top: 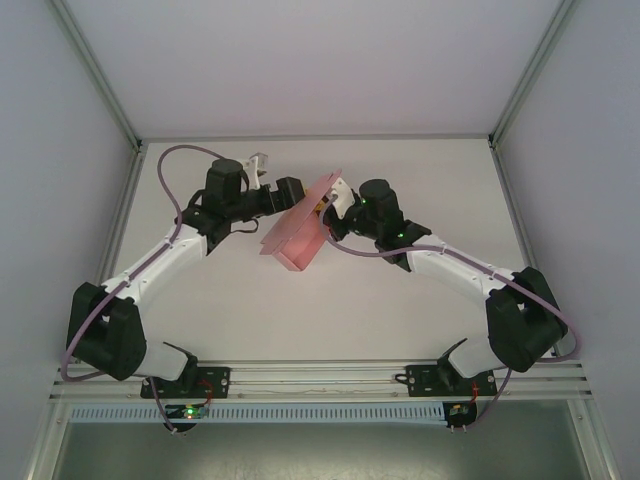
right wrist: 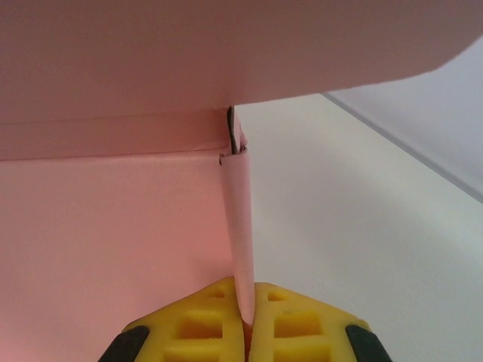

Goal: Assemble paper box

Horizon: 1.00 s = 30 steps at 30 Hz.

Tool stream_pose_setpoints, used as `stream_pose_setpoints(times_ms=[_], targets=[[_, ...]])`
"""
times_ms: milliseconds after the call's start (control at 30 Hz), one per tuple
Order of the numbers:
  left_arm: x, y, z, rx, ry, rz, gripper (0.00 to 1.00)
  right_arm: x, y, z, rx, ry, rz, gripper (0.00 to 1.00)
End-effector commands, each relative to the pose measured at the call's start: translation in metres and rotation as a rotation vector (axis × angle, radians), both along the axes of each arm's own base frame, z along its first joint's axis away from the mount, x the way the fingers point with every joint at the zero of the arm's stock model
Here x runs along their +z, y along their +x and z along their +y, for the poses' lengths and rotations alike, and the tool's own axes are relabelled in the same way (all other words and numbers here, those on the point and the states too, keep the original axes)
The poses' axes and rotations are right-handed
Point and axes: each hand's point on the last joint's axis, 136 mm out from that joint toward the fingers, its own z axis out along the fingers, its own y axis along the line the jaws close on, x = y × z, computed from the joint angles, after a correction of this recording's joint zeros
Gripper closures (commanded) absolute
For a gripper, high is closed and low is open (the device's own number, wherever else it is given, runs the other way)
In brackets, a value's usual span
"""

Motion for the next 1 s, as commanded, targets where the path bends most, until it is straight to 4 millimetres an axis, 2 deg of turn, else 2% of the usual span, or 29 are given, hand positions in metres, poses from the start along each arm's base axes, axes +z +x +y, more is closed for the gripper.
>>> stream_pose_setpoints(times_ms=[0, 133, 333, 567, 767, 867, 967], targets=[[-0.011, -0.04, -0.048, -0.221, -0.009, 0.033, 0.05, 0.07, 0.022, 0.008, -0.046, 0.165, -0.144, 0.95], [-0.033, -0.046, -0.06, -0.27, 0.023, 0.095, 0.05, 0.083, 0.027, 0.003, -0.062, 0.254, -0.13, 0.97], [-0.074, -0.06, -0.072, -0.336, 0.13, 0.164, 0.07, 0.1, 0.024, -0.002, -0.061, 0.358, -0.14, 0.96], [-0.085, -0.081, -0.087, -0.433, 0.334, 0.119, 0.06, 0.099, 0.029, -0.007, -0.096, 0.365, -0.125, 0.99], [-0.091, -0.09, -0.098, -0.493, 0.294, 0.144, 0.06, 0.108, 0.033, -0.024, -0.163, 0.447, -0.14, 0.99], [-0.094, -0.083, -0.096, -0.453, 0.327, 0.147, 0.06, 0.108, 0.032, -0.025, -0.153, 0.457, -0.132, 0.99], [-0.091, -0.065, -0.075, -0.341, 0.417, 0.13, 0.01, 0.092, 0.031, -0.027, -0.169, 0.413, -0.087, 1.0]])
